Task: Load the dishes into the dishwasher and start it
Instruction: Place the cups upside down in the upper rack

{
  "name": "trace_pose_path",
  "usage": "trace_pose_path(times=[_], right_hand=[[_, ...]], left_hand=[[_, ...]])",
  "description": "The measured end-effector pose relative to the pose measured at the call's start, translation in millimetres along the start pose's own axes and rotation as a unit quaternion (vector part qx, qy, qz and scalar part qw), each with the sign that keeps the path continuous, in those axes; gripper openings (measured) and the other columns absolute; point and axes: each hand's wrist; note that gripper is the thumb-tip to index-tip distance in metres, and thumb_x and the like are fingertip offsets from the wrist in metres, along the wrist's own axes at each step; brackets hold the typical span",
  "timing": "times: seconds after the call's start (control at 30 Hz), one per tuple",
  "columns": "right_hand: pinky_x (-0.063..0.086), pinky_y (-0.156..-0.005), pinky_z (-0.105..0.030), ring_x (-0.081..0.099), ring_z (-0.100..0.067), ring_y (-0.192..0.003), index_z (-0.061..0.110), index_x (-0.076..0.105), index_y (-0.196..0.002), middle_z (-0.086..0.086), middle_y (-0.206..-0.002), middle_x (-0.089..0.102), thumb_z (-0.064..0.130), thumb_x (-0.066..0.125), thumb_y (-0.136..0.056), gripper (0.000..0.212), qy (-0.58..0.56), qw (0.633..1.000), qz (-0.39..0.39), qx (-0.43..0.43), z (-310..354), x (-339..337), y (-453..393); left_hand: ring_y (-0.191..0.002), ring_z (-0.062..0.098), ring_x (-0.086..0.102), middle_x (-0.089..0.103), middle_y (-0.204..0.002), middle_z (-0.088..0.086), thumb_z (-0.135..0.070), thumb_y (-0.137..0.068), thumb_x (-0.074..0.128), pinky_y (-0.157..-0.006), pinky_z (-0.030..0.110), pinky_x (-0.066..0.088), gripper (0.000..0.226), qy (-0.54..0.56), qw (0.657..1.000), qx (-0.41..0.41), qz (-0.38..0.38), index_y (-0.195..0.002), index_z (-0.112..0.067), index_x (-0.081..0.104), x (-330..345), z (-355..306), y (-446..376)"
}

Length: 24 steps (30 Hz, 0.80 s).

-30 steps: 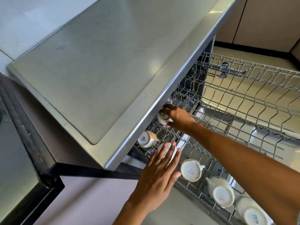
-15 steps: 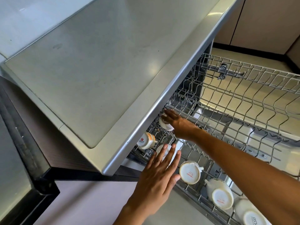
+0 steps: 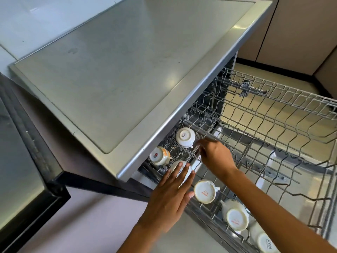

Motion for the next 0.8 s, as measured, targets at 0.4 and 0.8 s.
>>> trace_pose_path(times=[0.4,0.8], right_hand=[[0.054,-0.058,-0.037,0.067,-0.021,-0.069,0.017,0.069,-0.094,-0.002,-0.081,0.071,0.008,0.064,-0.084,0.014,-0.200,0.974,-0.108,-0.016,141.2,-93.9,193.7],[0.048,-0.073,-0.024,0.066,-0.014,-0.089,0.019,0.067,-0.105,0.005,-0.100,0.070,0.018,0.063,-0.086,0.020,-0.232,0.939,-0.077,-0.241,350.0,-165.2,258.5]], left_hand=[[-0.143,0.024,0.023,0.033,-0.152,0.010,-0.019,-0.096,0.039,-0.114,0.039,0.023,0.042,-0.033,0.985,-0.094,-0.139,-0.136,-0.009,0.049,-175.3,-79.5,156.8],[-0.138,0.023,0.028,0.043,-0.145,0.013,-0.033,-0.100,0.028,-0.112,0.032,0.017,0.048,-0.022,0.885,-0.375,-0.275,-0.126,-0.008,0.059,-280.1,-95.1,354.7]])
Point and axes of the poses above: each hand's wrist, its own y-axis away from the middle knuckle, its own x-axis out of the palm, z = x × y
